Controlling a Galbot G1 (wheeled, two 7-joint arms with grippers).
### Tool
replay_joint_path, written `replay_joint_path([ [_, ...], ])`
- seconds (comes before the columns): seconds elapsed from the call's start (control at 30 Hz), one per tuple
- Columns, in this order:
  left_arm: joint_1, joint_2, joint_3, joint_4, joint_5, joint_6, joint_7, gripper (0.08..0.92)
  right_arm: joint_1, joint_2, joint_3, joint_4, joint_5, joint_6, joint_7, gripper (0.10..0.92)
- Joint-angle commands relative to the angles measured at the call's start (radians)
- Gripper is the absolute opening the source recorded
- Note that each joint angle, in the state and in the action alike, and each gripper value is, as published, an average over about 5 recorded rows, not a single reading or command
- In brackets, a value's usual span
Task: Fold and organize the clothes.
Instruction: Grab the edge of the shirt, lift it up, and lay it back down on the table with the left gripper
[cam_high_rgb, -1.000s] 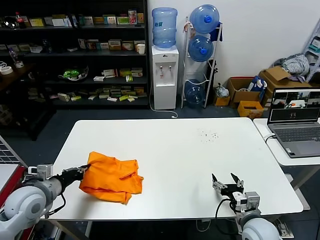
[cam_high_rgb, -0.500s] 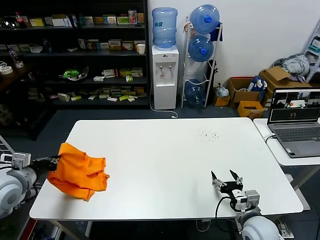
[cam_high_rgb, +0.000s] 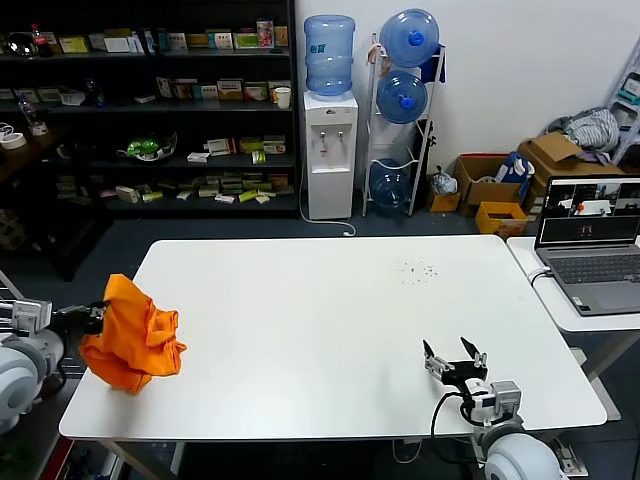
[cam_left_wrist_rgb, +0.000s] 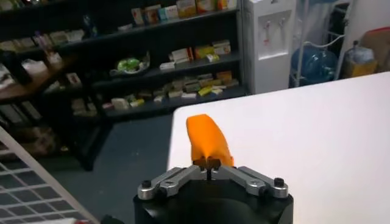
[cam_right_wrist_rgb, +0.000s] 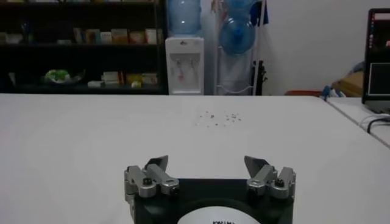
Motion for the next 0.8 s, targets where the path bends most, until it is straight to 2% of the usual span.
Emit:
replay_joint_path([
  [0.03,-0.186,-0.259,0.385,-0.278,-0.276,0.001,-0.164,0.095,-0.038,0.017,0.047,0.068,-0.019,-0.029,0.039,0.823],
  [0.1,-0.319,-0.359,0.580,-0.261,-0.316,0.002,-0.207,0.095,-0.054,0.023,0.064,0.087,-0.023,-0.041,0.056,0.823],
  [0.2,-0.509,-0.530,0.808,-0.128,-0.331,-0.008,-0.235,0.095,-0.087,0.039,0.095,0.114,-0.028,-0.057,0.079,0.823],
  [0.3,-0.647,-0.672,0.929,0.016,-0.320,-0.020,-0.222,0.095,-0.132,0.060,0.128,0.138,-0.036,-0.067,0.092,0.823],
  [0.43,-0.743,-0.802,1.006,0.155,-0.283,-0.028,-0.202,0.095,-0.191,0.093,0.166,0.158,-0.052,-0.071,0.095,0.823],
  [0.6,-0.767,-0.883,1.030,0.269,-0.207,-0.036,-0.172,0.095,-0.224,0.119,0.191,0.169,-0.061,-0.070,0.096,0.823],
  [0.8,-0.746,-0.869,1.016,0.295,-0.163,-0.045,-0.155,0.095,-0.213,0.117,0.187,0.161,-0.056,-0.071,0.098,0.823],
])
